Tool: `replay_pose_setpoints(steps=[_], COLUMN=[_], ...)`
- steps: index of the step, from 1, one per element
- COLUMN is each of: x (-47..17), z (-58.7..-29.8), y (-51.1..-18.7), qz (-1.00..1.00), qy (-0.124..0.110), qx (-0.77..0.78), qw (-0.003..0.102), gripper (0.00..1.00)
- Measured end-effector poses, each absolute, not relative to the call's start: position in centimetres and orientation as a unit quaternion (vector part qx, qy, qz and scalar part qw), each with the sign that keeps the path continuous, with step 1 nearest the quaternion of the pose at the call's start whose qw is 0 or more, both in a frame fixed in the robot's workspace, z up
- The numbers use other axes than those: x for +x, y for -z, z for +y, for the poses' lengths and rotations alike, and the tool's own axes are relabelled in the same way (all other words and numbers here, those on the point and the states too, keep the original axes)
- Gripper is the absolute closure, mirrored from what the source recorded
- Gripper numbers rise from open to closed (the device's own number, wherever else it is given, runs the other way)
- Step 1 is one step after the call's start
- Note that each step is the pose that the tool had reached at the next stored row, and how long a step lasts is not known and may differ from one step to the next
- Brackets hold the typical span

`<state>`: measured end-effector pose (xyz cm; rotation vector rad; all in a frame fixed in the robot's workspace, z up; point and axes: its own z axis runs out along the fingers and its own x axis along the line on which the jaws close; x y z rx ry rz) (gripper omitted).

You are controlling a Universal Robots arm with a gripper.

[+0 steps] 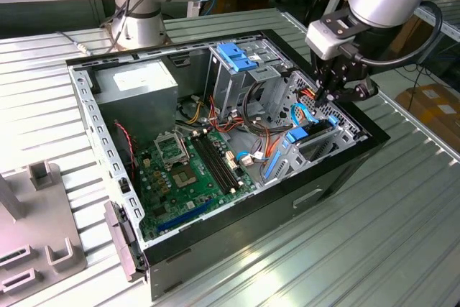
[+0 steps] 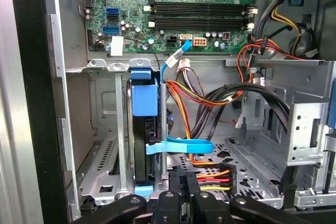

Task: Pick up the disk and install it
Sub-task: 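Insert the second disk wire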

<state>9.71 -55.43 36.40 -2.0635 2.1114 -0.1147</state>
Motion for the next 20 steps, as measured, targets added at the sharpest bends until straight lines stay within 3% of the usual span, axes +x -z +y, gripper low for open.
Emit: replay_pose_setpoints(steps=[7, 11, 20], x=[9.7, 9.3, 9.2], z=[-57.4, -58.2, -58.3], y=[-35.9, -35.6, -35.2], qz=[0.712, 0.712, 0.710], qy=[0.035, 0.023, 0.022], qx=[-0.695, -0.692, -0.694], qw=[0.100, 0.115, 0.116], gripper=[0.84, 0.84, 0.84])
